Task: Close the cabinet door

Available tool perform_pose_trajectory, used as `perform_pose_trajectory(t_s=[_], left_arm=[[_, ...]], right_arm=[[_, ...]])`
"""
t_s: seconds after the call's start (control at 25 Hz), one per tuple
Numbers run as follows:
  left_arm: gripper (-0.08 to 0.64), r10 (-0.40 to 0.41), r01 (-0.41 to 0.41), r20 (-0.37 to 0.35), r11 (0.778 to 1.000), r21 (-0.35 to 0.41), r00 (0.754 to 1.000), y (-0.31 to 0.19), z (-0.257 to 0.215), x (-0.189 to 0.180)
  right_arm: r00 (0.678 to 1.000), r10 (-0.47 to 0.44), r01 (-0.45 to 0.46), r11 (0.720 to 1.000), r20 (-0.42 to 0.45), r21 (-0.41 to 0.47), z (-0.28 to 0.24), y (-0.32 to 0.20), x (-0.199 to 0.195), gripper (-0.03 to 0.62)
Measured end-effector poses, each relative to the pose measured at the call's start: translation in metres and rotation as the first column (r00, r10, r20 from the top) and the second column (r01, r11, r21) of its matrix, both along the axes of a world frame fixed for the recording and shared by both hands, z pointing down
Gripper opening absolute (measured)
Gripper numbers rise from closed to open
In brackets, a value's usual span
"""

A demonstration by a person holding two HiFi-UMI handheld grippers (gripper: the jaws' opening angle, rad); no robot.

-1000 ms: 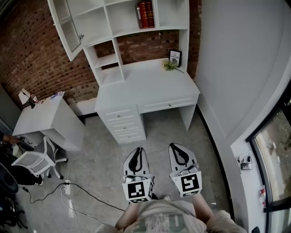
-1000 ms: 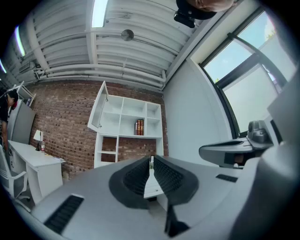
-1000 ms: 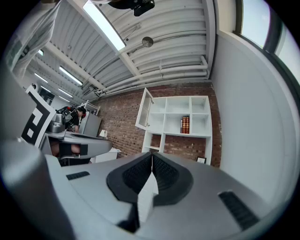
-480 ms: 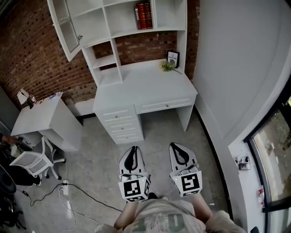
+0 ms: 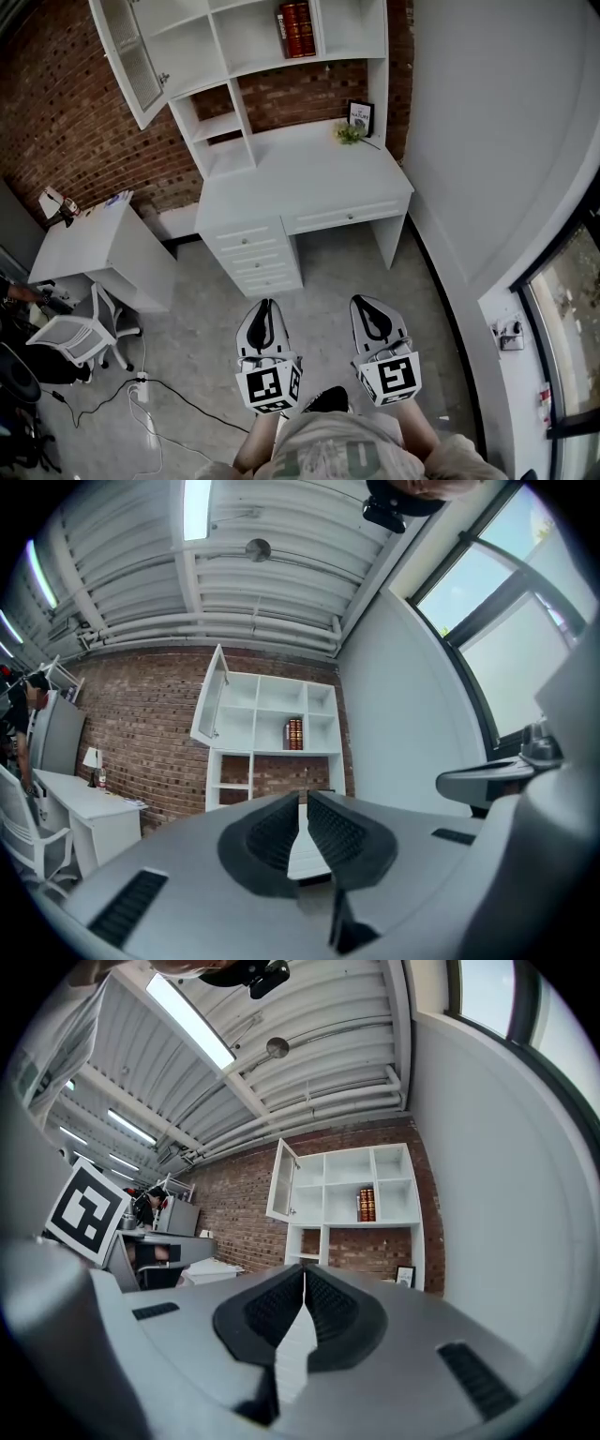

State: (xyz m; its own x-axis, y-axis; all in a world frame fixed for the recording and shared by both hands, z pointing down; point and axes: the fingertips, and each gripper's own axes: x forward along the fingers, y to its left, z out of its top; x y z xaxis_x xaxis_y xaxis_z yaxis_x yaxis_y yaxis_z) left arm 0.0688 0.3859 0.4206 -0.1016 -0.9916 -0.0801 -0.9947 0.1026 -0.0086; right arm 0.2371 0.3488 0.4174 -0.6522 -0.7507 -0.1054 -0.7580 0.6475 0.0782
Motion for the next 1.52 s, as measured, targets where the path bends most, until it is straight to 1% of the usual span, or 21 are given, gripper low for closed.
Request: perform_pose_trajectory(t_s=[0.12,0.2,0.32,0.4,0.48,0.56,0.6,0.72,0.76,0.84,0.92,1.04,1.08,1.24,1.32,1.36,1.44,1.52], left_arm=[[0.038,-0.069,0.069,-0.007,0.998,-0.011,0.998,-0.001,0.004,-0.03],[0.038,-0.099,0.099,-0.018,0.995,-0.012,0.995,-0.011,0.008,-0.045],[0.038,-0.114,0.113,-0.029,0.993,-0.019,0.993,-0.039,0.016,-0.058],[0.038,-0.112,0.112,-0.021,0.994,-0.02,0.993,-0.063,0.017,-0.066],[0.038,-0.079,0.079,-0.015,0.997,-0.008,0.997,-0.106,0.018,-0.074],[0.038,-0.026,0.026,-0.017,1.0,0.003,1.0,-0.164,0.022,-0.076],[0.038,-0.005,0.005,-0.019,1.0,0.007,1.0,-0.192,0.024,-0.077],[0.038,0.038,-0.038,0.006,0.999,0.024,0.999,-0.265,0.018,-0.083],[0.038,0.047,-0.048,0.021,0.998,0.032,0.999,-0.289,0.012,-0.088],[0.038,0.057,-0.058,0.036,0.997,0.043,0.998,-0.338,0.001,-0.104],[0.038,0.059,-0.06,0.022,0.997,0.045,0.998,-0.384,-0.008,-0.124],[0.038,0.062,-0.062,0.003,0.997,0.053,0.998,-0.445,-0.02,-0.15],[0.038,0.064,-0.064,-0.002,0.997,0.053,0.998,-0.462,-0.022,-0.158],[0.038,0.072,-0.071,-0.025,0.997,0.024,0.997,-0.515,-0.02,-0.176],[0.038,0.077,-0.076,-0.032,0.997,0.008,0.997,-0.537,-0.016,-0.176],[0.038,0.078,-0.078,-0.038,0.997,0.001,0.996,-0.549,-0.013,-0.174],[0.038,0.078,-0.078,-0.054,0.997,-0.002,0.996,-0.576,-0.01,-0.169],[0.038,0.073,-0.074,-0.063,0.997,-0.009,0.995,-0.604,-0.007,-0.164]], right_arm=[[1.0,-0.02,0.02,0.999,0.0,-0.034,0.013,-0.007,-0.008,0.017],[0.999,-0.035,0.035,0.998,-0.002,-0.054,0.025,-0.02,-0.016,0.018],[0.998,-0.061,0.059,0.995,-0.021,-0.083,0.039,-0.048,-0.032,0.017],[0.995,-0.094,0.09,0.993,-0.041,-0.083,0.04,-0.068,-0.048,0.018],[0.992,-0.102,0.099,0.994,-0.072,-0.048,0.036,-0.101,-0.061,0.018],[0.988,-0.103,0.103,0.995,-0.113,-0.011,0.031,-0.146,-0.069,0.018],[0.986,-0.118,0.118,0.993,-0.121,-0.009,0.032,-0.169,-0.074,0.018],[0.983,-0.165,0.162,0.986,-0.085,-0.043,0.035,-0.235,-0.099,0.018],[0.981,-0.174,0.171,0.984,-0.086,-0.048,0.033,-0.255,-0.111,0.018],[0.973,-0.19,0.187,0.982,-0.133,-0.041,0.027,-0.294,-0.137,0.018],[0.965,-0.211,0.209,0.978,-0.158,-0.032,0.025,-0.332,-0.164,0.018],[0.945,-0.234,0.236,0.972,-0.226,-0.019,0.013,-0.386,-0.196,0.018],[0.945,-0.234,0.236,0.972,-0.23,-0.019,0.009,-0.403,-0.205,0.018],[0.947,-0.256,0.251,0.967,-0.194,-0.054,0.004,-0.454,-0.229,0.018],[0.946,-0.268,0.257,0.963,-0.183,-0.082,0.009,-0.48,-0.233,0.018],[0.95,-0.261,0.247,0.964,-0.173,-0.103,0.014,-0.495,-0.232,0.018],[0.965,-0.212,0.189,0.971,-0.157,-0.149,0.02,-0.535,-0.225,0.018],[0.981,-0.146,0.124,0.979,-0.129,-0.162,0.023,-0.575,-0.215,0.018]])
